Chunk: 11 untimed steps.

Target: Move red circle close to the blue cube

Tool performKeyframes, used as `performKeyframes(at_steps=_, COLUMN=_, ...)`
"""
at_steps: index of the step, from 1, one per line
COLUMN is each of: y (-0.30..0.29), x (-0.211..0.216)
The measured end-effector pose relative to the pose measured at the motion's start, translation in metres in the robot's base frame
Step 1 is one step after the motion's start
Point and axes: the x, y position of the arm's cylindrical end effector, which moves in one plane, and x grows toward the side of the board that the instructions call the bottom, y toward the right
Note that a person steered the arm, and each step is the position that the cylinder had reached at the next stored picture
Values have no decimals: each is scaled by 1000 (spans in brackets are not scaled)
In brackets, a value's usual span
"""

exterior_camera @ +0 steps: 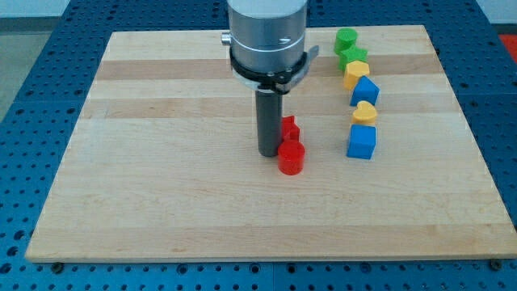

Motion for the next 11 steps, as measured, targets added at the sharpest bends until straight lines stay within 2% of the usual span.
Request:
performKeyframes(at_steps=1, y=21, x=8)
performKeyframes(at_steps=3, y=17, x=14)
performKeyframes(at_steps=5, y=14, x=47)
performKeyframes(at_steps=8, y=34, x=24)
performKeyframes(at_steps=11, y=75, x=24)
